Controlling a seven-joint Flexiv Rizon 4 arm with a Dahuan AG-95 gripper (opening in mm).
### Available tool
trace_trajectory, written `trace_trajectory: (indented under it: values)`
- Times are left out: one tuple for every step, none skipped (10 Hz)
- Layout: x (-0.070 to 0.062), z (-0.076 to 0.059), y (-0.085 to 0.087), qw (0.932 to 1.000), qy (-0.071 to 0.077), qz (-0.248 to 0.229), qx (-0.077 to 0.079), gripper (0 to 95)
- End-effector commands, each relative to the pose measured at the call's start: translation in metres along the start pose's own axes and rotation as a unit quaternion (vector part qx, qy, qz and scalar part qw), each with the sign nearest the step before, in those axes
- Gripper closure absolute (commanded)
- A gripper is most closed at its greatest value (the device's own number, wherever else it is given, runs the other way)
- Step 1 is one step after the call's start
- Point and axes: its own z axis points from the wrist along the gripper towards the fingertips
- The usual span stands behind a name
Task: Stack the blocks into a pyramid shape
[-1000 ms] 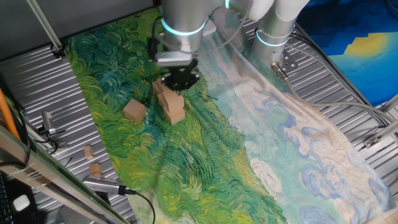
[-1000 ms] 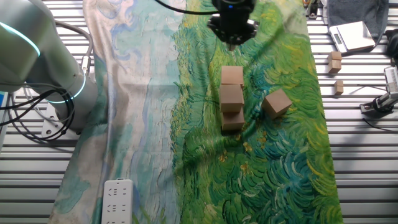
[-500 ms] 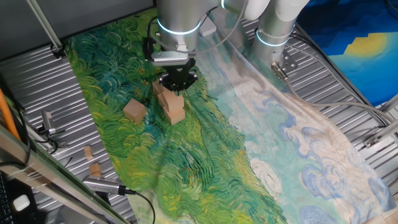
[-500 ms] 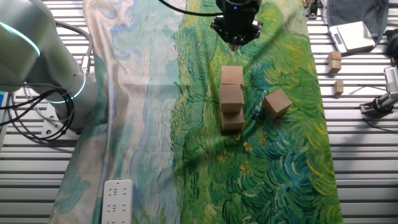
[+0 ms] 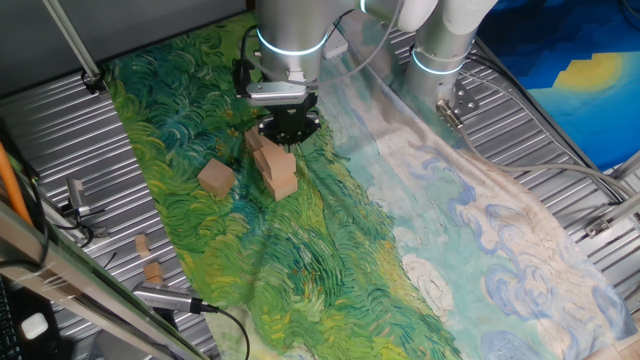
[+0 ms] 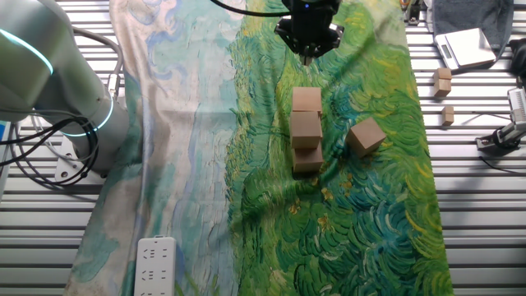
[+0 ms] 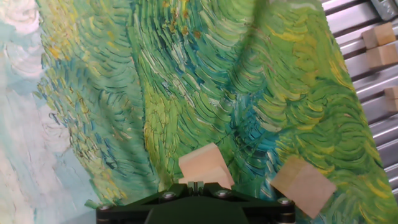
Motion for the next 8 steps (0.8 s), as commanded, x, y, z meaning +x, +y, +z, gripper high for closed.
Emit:
trace_trajectory:
  values:
    - [0.0005, -0.0001, 0.0001, 0.9999, 0.003, 0.011, 0.002, 95.0]
    - [0.0005, -0.0001, 0.0001, 0.9999, 0.002, 0.016, 0.001, 95.0]
    - [0.0005, -0.0001, 0.0001, 0.9997, 0.002, 0.023, 0.001, 95.0]
    - [0.0005, -0.0001, 0.0001, 0.9995, 0.004, 0.033, 0.001, 95.0]
    - [0.0005, -0.0001, 0.0001, 0.9991, 0.004, 0.042, 0.001, 95.0]
    - [0.0005, -0.0001, 0.0001, 0.9983, 0.002, 0.058, 0.003, 95.0]
    - [0.0005, -0.0001, 0.0001, 0.9979, 0.001, 0.065, 0.002, 95.0]
    - [0.0005, -0.0001, 0.0001, 0.9975, 0.004, 0.071, 0.002, 95.0]
